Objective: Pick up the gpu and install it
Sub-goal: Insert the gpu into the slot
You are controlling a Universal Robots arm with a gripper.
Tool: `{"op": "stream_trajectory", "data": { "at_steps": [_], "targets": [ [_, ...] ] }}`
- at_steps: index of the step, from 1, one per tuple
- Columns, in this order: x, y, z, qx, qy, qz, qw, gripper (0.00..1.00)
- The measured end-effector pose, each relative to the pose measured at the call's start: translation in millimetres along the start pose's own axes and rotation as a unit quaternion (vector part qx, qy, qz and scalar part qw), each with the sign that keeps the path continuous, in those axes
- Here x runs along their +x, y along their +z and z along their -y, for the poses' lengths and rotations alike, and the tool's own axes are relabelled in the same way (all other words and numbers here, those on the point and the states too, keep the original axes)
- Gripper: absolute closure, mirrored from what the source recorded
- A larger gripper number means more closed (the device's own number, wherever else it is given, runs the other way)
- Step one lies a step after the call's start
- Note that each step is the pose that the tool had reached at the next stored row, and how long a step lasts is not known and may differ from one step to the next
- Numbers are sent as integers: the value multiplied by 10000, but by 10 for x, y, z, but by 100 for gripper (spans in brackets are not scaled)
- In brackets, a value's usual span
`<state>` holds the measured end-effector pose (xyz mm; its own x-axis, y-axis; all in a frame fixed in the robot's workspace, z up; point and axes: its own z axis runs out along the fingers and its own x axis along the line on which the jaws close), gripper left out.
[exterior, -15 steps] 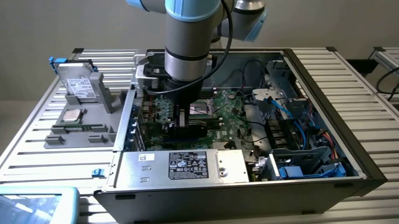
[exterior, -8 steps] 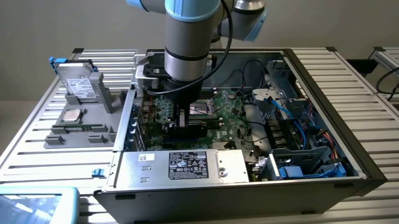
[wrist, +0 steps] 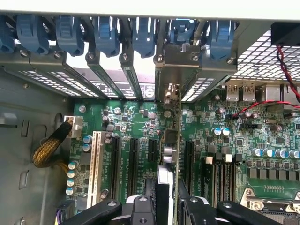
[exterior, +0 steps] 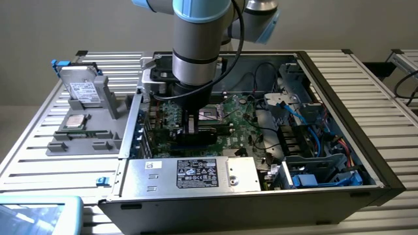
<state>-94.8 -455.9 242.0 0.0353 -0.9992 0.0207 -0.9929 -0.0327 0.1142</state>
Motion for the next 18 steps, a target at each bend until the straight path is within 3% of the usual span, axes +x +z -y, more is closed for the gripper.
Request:
{"op": "stream_trajectory", "data": {
  "at_steps": [18],
  "targets": [
    [1, 17, -10, 1, 97, 9, 10000, 72]
  ]
}}
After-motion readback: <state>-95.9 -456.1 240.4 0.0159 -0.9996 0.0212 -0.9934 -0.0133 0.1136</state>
